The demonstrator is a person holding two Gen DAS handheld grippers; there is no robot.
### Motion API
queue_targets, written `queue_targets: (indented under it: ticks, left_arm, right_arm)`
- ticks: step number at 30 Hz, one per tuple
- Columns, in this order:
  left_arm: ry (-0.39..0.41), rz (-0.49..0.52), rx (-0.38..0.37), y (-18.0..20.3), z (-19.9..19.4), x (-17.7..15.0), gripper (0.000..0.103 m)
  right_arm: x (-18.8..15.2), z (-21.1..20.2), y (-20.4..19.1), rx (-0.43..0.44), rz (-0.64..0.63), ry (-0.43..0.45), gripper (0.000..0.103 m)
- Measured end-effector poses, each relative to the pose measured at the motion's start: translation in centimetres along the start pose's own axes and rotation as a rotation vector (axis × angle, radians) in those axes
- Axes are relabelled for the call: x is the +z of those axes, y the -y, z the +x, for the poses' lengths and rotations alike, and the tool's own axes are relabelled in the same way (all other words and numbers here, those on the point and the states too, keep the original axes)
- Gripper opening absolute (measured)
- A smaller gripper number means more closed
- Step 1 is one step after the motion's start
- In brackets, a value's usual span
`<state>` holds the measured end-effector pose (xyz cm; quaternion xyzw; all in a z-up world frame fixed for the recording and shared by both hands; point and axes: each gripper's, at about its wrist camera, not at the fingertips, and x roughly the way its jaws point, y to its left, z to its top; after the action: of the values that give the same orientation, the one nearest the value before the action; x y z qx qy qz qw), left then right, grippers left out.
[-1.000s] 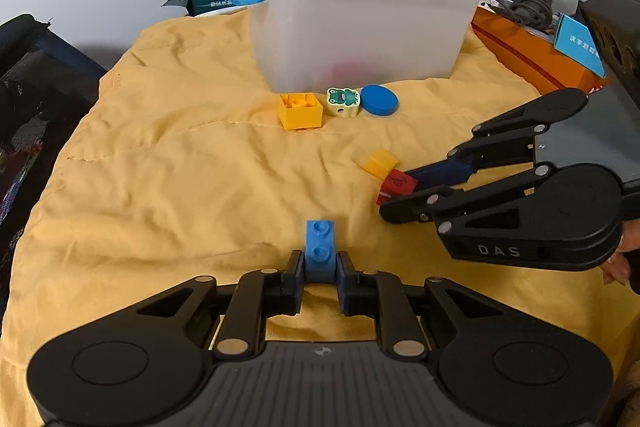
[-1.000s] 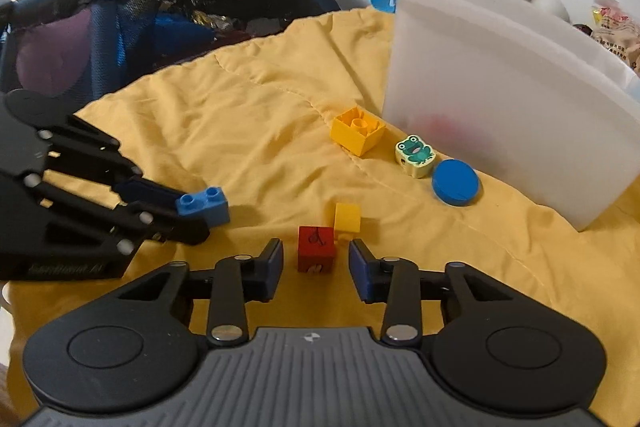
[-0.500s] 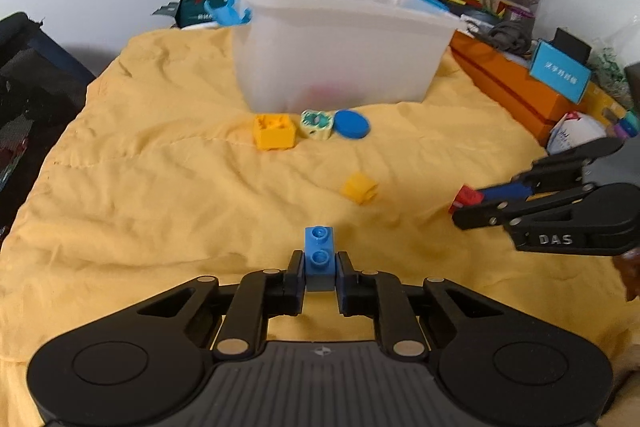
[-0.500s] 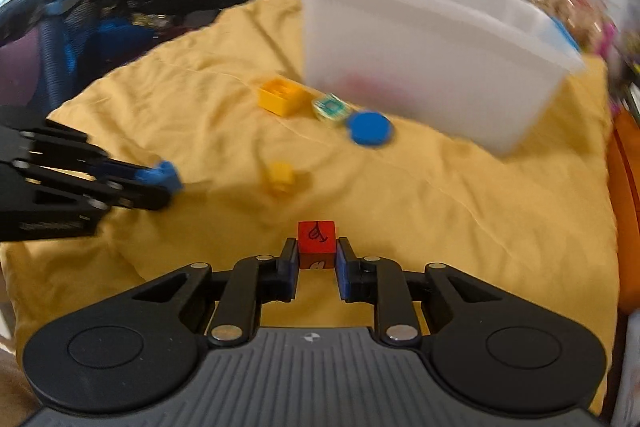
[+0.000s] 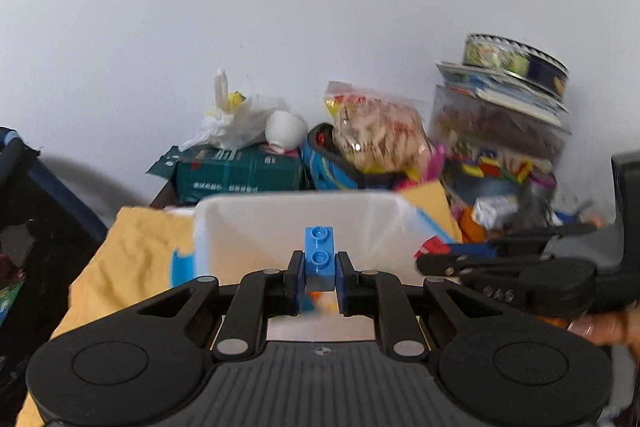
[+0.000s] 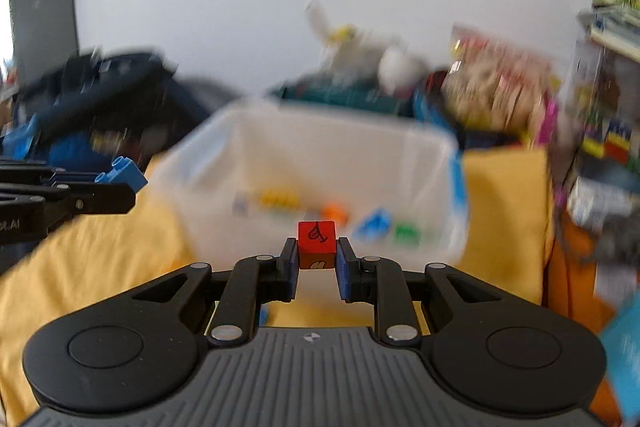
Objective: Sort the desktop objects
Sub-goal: 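Carry the blue and red bricks over the clear bin and open both tools, then grasp the orange-yellow brick with the left tool while the right tool grasps the blue disc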
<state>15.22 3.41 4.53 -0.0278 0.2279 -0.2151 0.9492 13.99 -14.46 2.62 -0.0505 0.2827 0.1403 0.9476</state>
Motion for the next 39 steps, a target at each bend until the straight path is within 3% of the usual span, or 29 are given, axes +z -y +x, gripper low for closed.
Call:
queue_targets:
  ticks: [5,8,10,12,16,21,24,27,30,33,37,39]
  left_arm:
    - [-0.020,-0.054,0.086,-0.3,4.9,0.8,0.019]
    - [-0.103,-0.066,0.136,-1.1,7.0,-0.3,0.034]
    - [-0.104,-0.070,0.115,-1.7,5.9,-1.0,0.040]
    - [-0.081,-0.065,0.121,-2.0,3.7,-1.5,0.048]
    - [-0.083,-0.063,0.138,-2.6,-0.7,-3.7,0.056]
    - [-0.233,-0.028,0.180,-3.3,-2.5,-9.2,0.058]
    - [-0.318,-0.016,0.175,-3.6,-1.5,-11.9,0.058]
    - [-0.340,0.009,0.160,-3.7,0.1,-12.8,0.058]
    - [-0.312,0.100,0.166,-3.1,1.9,-12.9,0.058]
    - [-0.314,0.264,0.184,-1.9,4.0,-13.5,0.056]
    - [-0.311,0.478,0.155,-1.0,5.5,-14.5,0.044]
    - [-0.307,0.523,0.120,-1.1,5.8,-14.6,0.040]
  right_arm:
    - [3.1,4.2,2.1,-0.030,0.028,-0.016,0.022]
    - [2.5,6.4,3.1,-0.045,0.042,-0.071,0.024]
    - [1.9,7.3,3.3,-0.053,0.056,-0.102,0.032]
    - [1.5,6.8,3.0,-0.039,0.050,-0.097,0.032]
    - [1.4,3.6,2.2,-0.008,0.008,-0.006,0.032]
    - [-0.5,0.4,0.9,0.066,-0.030,0.039,0.035]
    - [-3.0,0.0,-0.4,0.113,-0.053,-0.021,0.036]
    - [-5.7,0.5,-2.2,0.112,-0.103,-0.082,0.036]
    - [-7.3,1.4,-3.6,0.091,-0.100,-0.142,0.036]
    - [-8.1,1.8,-4.4,0.077,-0.077,-0.173,0.038]
    - [-8.6,1.6,-5.0,0.028,-0.066,-0.186,0.041]
    - [-8.6,1.7,-5.2,0.009,-0.048,-0.185,0.042]
